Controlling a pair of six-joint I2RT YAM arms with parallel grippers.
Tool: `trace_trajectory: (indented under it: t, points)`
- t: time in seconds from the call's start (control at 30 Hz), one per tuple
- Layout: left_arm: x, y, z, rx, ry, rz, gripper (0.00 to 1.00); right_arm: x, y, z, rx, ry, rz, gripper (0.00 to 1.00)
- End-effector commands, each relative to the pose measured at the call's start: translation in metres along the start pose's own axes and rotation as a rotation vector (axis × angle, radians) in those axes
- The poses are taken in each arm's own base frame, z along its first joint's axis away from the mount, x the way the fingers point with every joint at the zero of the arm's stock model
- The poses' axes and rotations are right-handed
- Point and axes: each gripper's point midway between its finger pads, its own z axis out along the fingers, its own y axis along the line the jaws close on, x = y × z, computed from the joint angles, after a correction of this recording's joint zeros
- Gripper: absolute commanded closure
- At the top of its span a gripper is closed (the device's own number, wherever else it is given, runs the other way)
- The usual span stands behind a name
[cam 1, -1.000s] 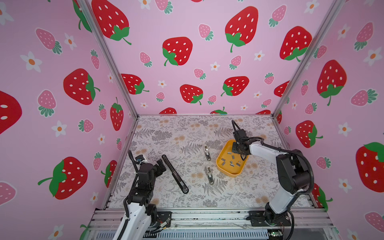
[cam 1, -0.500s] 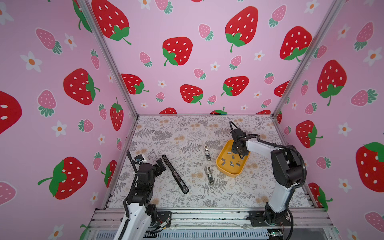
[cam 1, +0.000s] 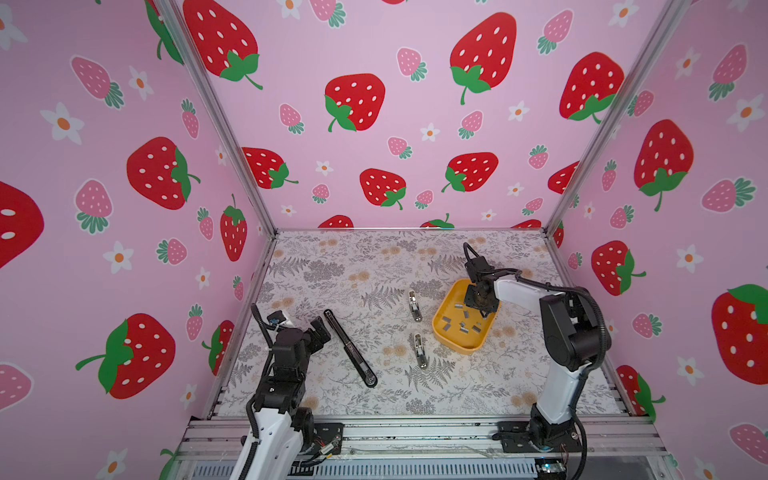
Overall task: Load the staples into the stapler
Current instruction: 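Lower the right gripper into the yellow tray and pinch a staple strip, then carry the staple strip with the right gripper to the small white stapler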
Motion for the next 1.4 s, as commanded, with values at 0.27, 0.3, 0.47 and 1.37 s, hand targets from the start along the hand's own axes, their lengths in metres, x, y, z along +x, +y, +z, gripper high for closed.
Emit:
trace_trajectory:
  t: [0.27, 0.3, 0.47, 1.37]
  points:
    - [0.0, 0.002, 0.0, -0.004, -0.004, -0.013, 0.01, 0.01, -0.002, 0.013, 0.022, 0.053, 0.001, 0.74]
    - [0.0, 0.002, 0.0, -0.005, -0.004, -0.013, 0.01, 0.012, -0.004, 0.013, 0.027, 0.054, -0.002, 0.74]
    - [-0.001, 0.002, 0.0, -0.004, -0.005, -0.014, 0.01, 0.018, -0.012, 0.011, 0.068, 0.062, -0.033, 0.72]
    - [0.006, -0.006, 0.004, 0.037, 0.05, -0.008, 0.01, -0.001, 0.013, -0.031, -0.032, -0.106, -0.177, 0.9]
